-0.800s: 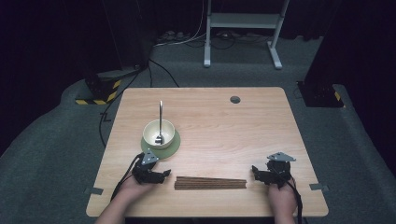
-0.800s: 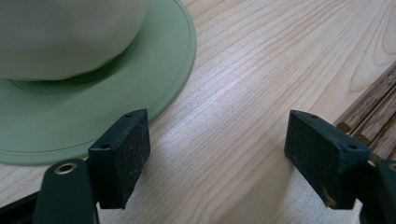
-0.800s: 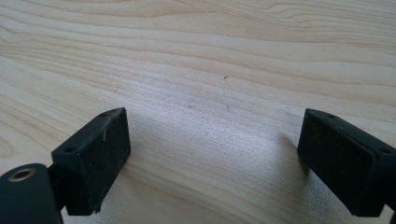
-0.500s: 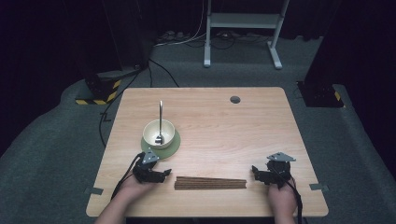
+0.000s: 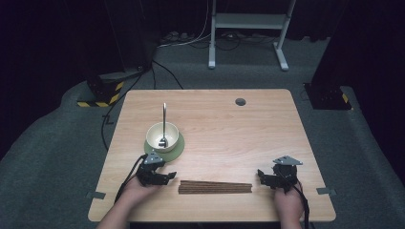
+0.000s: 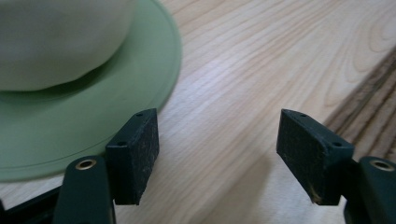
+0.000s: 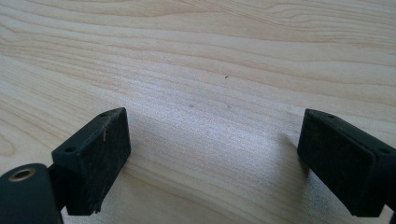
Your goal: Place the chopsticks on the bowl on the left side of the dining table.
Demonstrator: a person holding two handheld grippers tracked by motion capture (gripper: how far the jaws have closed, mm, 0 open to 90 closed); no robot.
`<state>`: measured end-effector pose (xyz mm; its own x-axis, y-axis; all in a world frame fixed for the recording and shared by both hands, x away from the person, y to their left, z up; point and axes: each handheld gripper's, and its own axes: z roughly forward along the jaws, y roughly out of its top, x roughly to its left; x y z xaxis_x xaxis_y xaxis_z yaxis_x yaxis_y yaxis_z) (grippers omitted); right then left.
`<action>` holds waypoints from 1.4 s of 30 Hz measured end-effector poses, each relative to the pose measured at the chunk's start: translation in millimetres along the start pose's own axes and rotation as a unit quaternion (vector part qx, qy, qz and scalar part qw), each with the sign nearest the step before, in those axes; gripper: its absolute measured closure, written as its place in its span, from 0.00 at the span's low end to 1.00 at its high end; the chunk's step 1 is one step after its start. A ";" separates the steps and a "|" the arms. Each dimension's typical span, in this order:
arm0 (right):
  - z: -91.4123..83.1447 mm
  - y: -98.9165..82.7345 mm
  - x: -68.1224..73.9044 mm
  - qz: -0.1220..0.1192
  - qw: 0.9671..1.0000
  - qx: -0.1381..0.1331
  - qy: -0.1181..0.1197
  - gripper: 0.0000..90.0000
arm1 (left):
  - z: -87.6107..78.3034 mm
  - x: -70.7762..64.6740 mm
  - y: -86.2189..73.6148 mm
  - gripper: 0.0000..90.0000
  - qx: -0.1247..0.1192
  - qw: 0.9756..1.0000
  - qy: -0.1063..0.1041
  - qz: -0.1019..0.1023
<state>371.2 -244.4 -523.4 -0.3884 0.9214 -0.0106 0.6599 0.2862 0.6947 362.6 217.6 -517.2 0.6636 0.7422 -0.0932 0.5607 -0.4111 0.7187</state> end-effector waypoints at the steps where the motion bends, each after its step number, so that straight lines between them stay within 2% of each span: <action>1: 0.0 0.0 0.0 0.000 1.000 0.000 0.000 0.11 | -0.6 -2.4 1.0 0.34 -0.001 1.000 0.001 0.003; 3: 0.0 0.0 0.2 0.001 1.000 0.000 0.000 0.11 | -0.9 -8.5 3.5 0.36 -0.008 1.000 -0.004 0.019; 4: 0.0 0.0 0.2 0.001 1.000 0.000 0.000 0.11 | -0.9 -8.5 3.5 0.37 -0.008 1.000 -0.004 0.019; 5: 0.0 0.0 0.0 -0.001 1.000 0.000 0.000 0.11 | -1.0 -15.9 5.2 0.39 -0.013 0.999 -0.007 0.036; 6: 0.0 0.0 0.3 0.001 1.000 0.000 0.000 0.11 | -0.8 -20.6 6.2 0.41 -0.017 0.999 -0.010 0.042; 7: 0.1 -0.1 0.3 0.000 1.000 -0.001 -0.001 0.11 | -0.8 -20.6 6.2 0.42 -0.017 0.999 -0.010 0.042; 11: 0.5 -0.2 0.6 0.000 1.000 -0.003 -0.001 0.11 | -1.3 -32.1 9.9 0.47 -0.031 0.997 -0.019 0.063; 12: 0.4 -0.2 0.6 0.000 1.000 -0.003 -0.001 0.11 | -2.0 -36.0 11.5 0.51 -0.040 0.997 -0.025 0.068; 15: 0.4 -0.2 0.3 -0.002 1.000 -0.003 -0.001 0.11 | -3.2 -38.3 12.6 0.58 -0.041 0.996 -0.029 0.073; 16: 0.1 -0.1 0.2 -0.002 1.000 -0.001 0.000 0.11 | -2.9 -41.5 13.2 0.60 -0.049 0.995 -0.035 0.075; 17: -0.1 -0.1 0.2 -0.002 1.000 0.000 0.001 0.11 | -3.2 -41.8 13.7 0.62 -0.046 0.995 -0.039 0.082; 19: -0.1 -0.1 0.2 -0.002 1.000 0.000 0.001 0.11 | -3.1 -43.4 13.7 0.65 -0.048 0.995 -0.042 0.081; 21: -0.1 -0.1 0.3 -0.002 1.000 -0.001 0.001 0.11 | -2.2 -46.0 14.6 0.68 -0.048 0.994 -0.051 0.089; 23: -0.1 -0.1 0.3 -0.003 1.000 -0.001 0.001 0.11 | -1.2 -47.4 14.7 0.71 -0.050 0.994 -0.054 0.085; 26: -0.1 -0.2 0.7 -0.001 1.000 0.000 0.002 0.11 | 2.3 -49.0 15.7 0.77 -0.040 0.993 -0.067 0.087; 29: -0.1 -0.1 0.9 0.000 1.000 0.000 0.003 0.11 | 6.6 -50.8 15.5 0.83 -0.037 0.993 -0.074 0.083; 33: -0.1 -0.1 0.9 -0.001 1.000 0.000 0.003 0.11 | 11.0 -51.6 14.1 0.88 -0.022 0.993 -0.077 0.087; 37: -0.1 -0.1 0.7 -0.002 1.000 0.000 0.003 0.11 | 13.7 -52.1 14.0 0.90 -0.013 0.992 -0.083 0.091; 38: -0.1 -0.1 0.7 -0.003 1.000 0.000 0.003 0.11 | 15.0 -53.1 13.7 0.90 -0.014 0.993 -0.084 0.086; 42: 0.1 -0.1 0.3 -0.006 1.000 -0.002 0.002 0.11 | 18.1 -53.9 13.7 0.89 -0.006 0.992 -0.086 0.095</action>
<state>371.0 -244.1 -523.6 -0.3987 0.9169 -0.0170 0.6522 0.2965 0.6976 343.5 162.4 -514.7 0.8322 0.5498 -0.0712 0.4125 -0.5282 0.7422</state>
